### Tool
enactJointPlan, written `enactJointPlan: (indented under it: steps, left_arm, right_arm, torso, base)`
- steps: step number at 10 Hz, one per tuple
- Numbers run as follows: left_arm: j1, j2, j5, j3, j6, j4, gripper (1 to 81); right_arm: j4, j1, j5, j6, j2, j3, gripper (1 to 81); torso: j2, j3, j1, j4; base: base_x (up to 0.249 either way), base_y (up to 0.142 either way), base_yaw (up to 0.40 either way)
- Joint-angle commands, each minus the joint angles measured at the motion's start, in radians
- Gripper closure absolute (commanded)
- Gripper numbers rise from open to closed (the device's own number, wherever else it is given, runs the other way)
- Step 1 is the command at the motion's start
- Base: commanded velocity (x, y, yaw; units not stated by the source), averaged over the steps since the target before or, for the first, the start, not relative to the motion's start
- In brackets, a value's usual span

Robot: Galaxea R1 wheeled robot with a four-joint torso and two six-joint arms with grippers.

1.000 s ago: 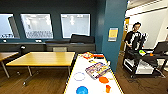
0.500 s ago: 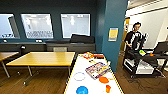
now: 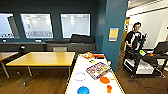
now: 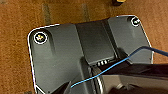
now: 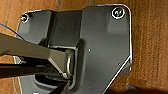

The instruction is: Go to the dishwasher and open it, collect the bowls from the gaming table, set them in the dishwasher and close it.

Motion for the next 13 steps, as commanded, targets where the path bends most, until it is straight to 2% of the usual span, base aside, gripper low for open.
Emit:
enactJointPlan:
  steps: [1, 6, 8, 9, 11, 13]
  left_arm:
    - [-0.05, -0.005, 0.052, -0.003, 0.003, -0.003, 1.0]
    - [-0.05, -0.004, 0.049, -0.003, 0.003, -0.003, 1.0]
    - [-0.05, -0.007, 0.047, -0.003, 0.003, -0.005, 1.0]
    - [-0.05, -0.008, 0.047, -0.003, 0.003, -0.005, 1.0]
    - [-0.05, -0.007, 0.046, -0.002, 0.003, -0.003, 1.0]
    - [-0.05, -0.005, 0.046, -0.002, 0.003, -0.002, 1.0]
  right_arm:
    - [-0.001, 0.045, -0.049, -0.004, 0.002, 0.001, 1.0]
    - [-0.001, 0.042, -0.049, -0.002, 0.001, 0.002, 1.0]
    - [0.011, 0.027, -0.02, 0.001, -0.008, 0.005, 1.0]
    - [0.014, 0.021, 0.02, 0.002, -0.021, 0.019, 1.0]
    - [0.014, 0.014, 0.032, 0.007, -0.082, 0.115, 1.0]
    - [0.013, 0.007, 0.041, 0.007, -0.209, 0.306, 1.0]
  torso:
    - [0.0, 0.0, 0.0, 0.0]
    - [0.0, 0.0, 0.0, 0.0]
    - [0.0, 0.0, 0.0, 0.0]
    - [0.0, 0.0, 0.0, 0.0]
    - [0.0, 0.0, 0.0, 0.0]
    - [0.0, 0.0, 0.0, 0.0]
  base:
    - [0.0, 0.062, 0.0]
    - [0.0, 0.0, 0.0]
    - [0.0, 0.0, 0.0]
    - [0.0, 0.0, 0.0]
    - [0.0, 0.0, 0.0]
    - [0.0, 0.0, 0.0]
